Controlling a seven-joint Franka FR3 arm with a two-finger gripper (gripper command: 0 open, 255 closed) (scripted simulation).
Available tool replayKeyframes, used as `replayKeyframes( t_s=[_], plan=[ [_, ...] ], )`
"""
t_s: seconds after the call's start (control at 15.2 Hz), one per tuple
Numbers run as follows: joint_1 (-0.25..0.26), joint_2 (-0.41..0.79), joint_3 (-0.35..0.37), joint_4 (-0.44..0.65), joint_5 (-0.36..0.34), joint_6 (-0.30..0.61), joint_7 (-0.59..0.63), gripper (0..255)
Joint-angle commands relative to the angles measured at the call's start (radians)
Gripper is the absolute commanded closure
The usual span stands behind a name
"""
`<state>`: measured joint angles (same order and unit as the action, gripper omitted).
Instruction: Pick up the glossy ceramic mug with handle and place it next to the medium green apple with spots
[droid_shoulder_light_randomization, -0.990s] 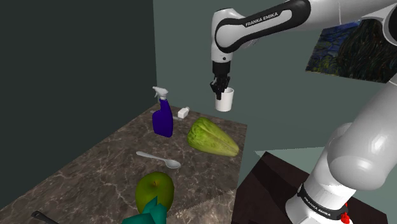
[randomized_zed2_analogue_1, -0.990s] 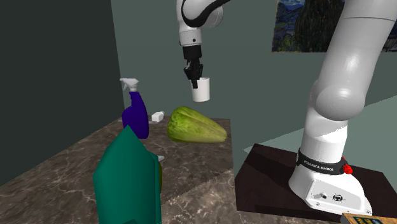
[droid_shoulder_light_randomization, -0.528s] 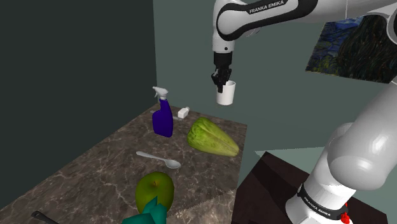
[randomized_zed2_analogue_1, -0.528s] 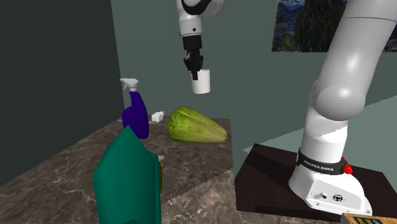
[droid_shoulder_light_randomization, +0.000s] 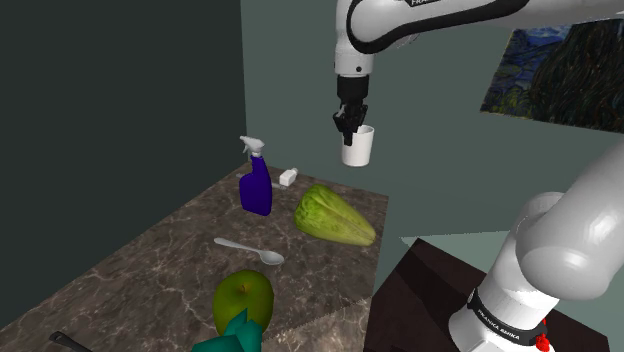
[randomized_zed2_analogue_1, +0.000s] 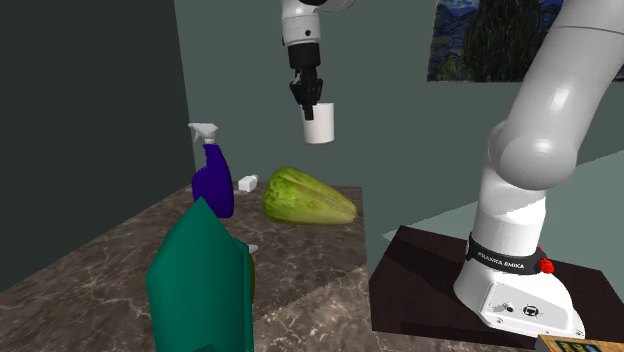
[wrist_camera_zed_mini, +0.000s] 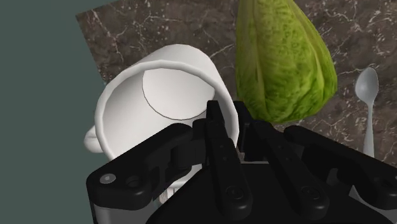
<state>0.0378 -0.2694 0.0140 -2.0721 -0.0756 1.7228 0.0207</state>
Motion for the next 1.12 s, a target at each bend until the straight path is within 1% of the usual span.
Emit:
replayKeyframes(
  t_s=[0.0,0.53,1.06],
  plan=[
    [0.017,-0.046,0.025,-0.047,0.012,-0.002,0.039,255],
    [0.094,-0.194,0.139,-0.171,0.084,-0.033,0.200,255],
    [0.178,-0.285,0.271,-0.223,0.183,-0.069,0.373,255]
  ],
)
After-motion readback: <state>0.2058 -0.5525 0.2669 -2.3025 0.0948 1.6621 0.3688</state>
